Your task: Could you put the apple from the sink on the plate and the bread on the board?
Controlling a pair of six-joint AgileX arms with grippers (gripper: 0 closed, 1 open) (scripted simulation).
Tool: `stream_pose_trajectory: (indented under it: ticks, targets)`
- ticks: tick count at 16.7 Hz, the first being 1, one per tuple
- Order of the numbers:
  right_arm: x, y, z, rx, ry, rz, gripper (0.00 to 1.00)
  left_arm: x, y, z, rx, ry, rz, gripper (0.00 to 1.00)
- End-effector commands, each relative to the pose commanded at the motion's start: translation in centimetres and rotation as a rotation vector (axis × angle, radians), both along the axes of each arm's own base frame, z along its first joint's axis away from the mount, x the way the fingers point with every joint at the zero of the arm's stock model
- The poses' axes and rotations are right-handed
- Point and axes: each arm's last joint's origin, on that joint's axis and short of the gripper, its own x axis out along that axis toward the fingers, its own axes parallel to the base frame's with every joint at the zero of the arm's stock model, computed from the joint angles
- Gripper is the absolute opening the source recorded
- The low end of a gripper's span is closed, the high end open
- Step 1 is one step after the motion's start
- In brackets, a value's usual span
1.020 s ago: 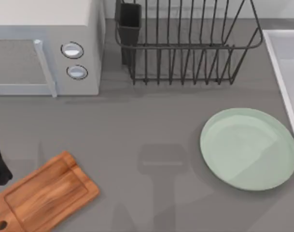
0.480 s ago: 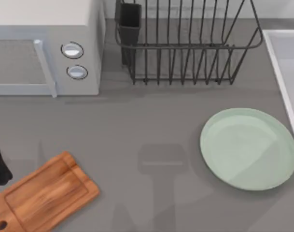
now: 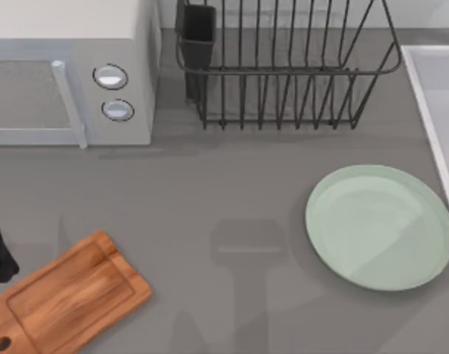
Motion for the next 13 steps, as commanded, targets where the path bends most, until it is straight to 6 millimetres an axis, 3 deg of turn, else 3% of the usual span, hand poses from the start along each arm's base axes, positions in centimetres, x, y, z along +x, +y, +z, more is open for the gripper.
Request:
stream_pose_trajectory:
  ticks: [1, 2, 5, 13]
  targets:
    - [0.0, 0.0, 0.0, 0.0, 0.0, 0.0, 0.0, 0.0, 0.0, 0.0, 0.0, 0.0, 0.0, 1.0]
    - [0.8, -0.1, 2.9, -0.001, -0.056, -0.006, 0.0, 0.0, 0.0, 0.0, 0.0, 0.0, 0.0, 1.0]
    - [1.1, -0.2, 4.2, -0.003, -0.065, -0.006, 0.0, 0.0, 0.0, 0.0, 0.0, 0.0, 0.0, 1.0]
    - [0.8, -0.1, 12.7, 0.0, -0.054, -0.006, 0.0, 0.0, 0.0, 0.0, 0.0, 0.0, 0.0, 1.0]
